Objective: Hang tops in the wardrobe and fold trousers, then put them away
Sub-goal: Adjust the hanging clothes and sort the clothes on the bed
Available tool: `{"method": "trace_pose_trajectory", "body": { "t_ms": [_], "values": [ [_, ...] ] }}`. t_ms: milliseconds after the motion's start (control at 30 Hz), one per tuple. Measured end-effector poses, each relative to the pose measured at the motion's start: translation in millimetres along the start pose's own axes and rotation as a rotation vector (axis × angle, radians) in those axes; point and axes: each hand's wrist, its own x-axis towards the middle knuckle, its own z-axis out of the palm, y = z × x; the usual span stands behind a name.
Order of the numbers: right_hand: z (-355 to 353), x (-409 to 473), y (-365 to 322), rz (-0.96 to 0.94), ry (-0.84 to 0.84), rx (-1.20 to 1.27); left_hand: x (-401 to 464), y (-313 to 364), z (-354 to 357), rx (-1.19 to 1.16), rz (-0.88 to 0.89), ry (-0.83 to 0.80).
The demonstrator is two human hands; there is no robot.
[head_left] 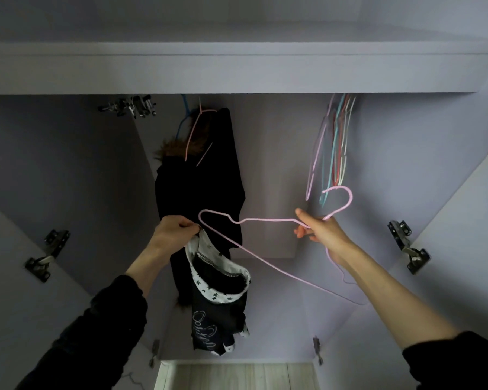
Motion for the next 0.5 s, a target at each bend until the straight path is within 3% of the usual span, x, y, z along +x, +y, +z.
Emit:
{"method": "trace_pose_trajectory", "body": {
  "t_ms": [500],
  "values": [
    [-15.2, -7.4, -0.6, -0.071, -0.181, 0.026, -0.1, 1.8, -14.9, -0.090, -0.028, 0.132]
  ]
}}
